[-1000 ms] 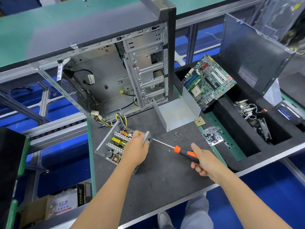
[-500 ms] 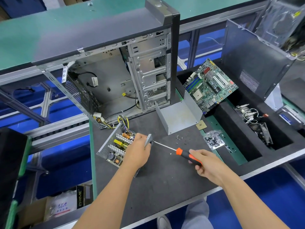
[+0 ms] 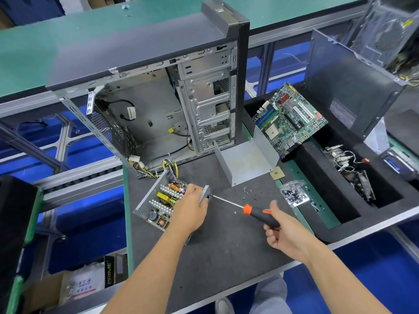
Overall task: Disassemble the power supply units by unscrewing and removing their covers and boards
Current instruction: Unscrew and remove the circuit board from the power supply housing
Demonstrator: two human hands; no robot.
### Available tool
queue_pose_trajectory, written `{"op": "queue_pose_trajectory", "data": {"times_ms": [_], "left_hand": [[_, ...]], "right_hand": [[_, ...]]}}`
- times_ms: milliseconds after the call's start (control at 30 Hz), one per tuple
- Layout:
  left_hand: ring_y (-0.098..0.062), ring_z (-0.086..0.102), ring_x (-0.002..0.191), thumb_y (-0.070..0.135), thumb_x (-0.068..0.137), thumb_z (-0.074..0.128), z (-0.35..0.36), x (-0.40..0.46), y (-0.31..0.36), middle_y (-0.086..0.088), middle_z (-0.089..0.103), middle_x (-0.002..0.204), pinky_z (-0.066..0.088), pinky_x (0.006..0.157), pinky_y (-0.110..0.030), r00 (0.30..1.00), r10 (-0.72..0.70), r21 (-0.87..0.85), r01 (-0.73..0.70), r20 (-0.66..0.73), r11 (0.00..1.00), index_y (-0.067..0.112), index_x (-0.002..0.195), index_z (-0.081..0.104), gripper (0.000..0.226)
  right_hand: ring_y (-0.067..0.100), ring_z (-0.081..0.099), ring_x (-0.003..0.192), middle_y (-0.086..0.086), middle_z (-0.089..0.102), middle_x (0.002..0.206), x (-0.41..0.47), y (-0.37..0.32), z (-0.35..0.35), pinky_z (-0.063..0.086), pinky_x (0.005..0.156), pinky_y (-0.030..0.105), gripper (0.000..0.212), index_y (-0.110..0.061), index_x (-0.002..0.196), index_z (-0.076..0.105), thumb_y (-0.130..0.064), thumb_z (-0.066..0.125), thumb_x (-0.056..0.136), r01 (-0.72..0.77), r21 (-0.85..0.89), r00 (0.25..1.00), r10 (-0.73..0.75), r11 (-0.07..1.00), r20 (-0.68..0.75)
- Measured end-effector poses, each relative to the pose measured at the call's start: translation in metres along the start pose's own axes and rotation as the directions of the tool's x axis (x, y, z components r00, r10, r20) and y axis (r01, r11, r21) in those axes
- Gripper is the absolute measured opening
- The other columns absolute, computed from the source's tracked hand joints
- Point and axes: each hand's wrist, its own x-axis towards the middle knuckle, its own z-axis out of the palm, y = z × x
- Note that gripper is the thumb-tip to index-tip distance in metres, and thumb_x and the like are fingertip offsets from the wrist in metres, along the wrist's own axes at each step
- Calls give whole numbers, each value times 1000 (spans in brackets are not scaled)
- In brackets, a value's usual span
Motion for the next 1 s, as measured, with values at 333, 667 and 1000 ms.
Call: {"op": "queue_pose_trajectory", "data": {"times_ms": [333,667,1000], "left_hand": [[-32,62,92,27,104,45,-1,-2,1,1,42,123,51,85,-48,1000,8,13,-8,6,1000,12,118,56,24],[-33,61,94,27,104,46,-1,-2,0,2,41,123,51,86,-48,1000,11,14,-11,9,1000,13,118,57,23],[-32,62,90,28,104,45,-1,-2,1,2,41,122,52,85,-48,1000,4,9,-4,9,1000,12,116,56,23]], "right_hand": [[15,40,50,12,57,82,1,-3,5,26,44,25,52,-12,109,64,-60,57,90,79,-10,996,-79,997,-43],[10,27,47,3,42,62,5,2,-2,20,33,19,52,-15,93,67,-63,71,76,-24,88,999,26,996,-28],[12,25,47,6,46,61,1,1,-4,15,39,20,53,-12,96,57,-64,54,91,-56,-46,997,54,997,-48]]}}
